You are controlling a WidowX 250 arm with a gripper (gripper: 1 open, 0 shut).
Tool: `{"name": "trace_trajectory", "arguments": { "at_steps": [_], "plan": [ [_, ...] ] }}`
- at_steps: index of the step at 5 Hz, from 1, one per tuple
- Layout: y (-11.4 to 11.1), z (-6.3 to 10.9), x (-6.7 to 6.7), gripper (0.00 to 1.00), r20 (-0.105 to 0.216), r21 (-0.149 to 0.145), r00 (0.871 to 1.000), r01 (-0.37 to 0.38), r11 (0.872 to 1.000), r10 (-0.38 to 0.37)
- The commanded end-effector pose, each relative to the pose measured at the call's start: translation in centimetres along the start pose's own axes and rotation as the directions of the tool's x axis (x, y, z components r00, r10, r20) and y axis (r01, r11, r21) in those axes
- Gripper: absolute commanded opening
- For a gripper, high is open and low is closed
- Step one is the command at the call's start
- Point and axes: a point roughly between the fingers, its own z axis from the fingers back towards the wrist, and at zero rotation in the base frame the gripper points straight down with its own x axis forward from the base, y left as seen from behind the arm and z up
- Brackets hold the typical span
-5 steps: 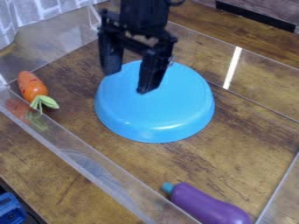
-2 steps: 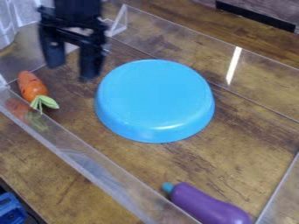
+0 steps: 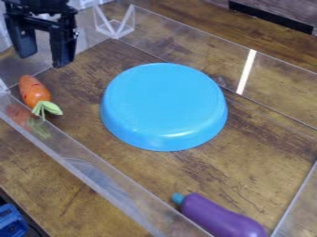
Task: Put the carrot on the blue tray
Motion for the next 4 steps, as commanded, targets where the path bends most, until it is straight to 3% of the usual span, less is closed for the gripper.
{"name": "trace_trajectory", "arguments": {
  "at_steps": [1, 3, 4],
  "plan": [
    [-1.3, 0.9, -0.1, 1.00, 0.041, 0.012, 0.999, 0.005, 1.000, -0.006],
    [-2.5, 1.1, 0.5, 1.00, 0.041, -0.001, 0.992, -0.120, 0.993, 0.120],
    [-2.0, -0.1, 0.1, 1.00, 0.039, -0.008, 0.982, -0.183, 0.983, 0.184]
  ]
}}
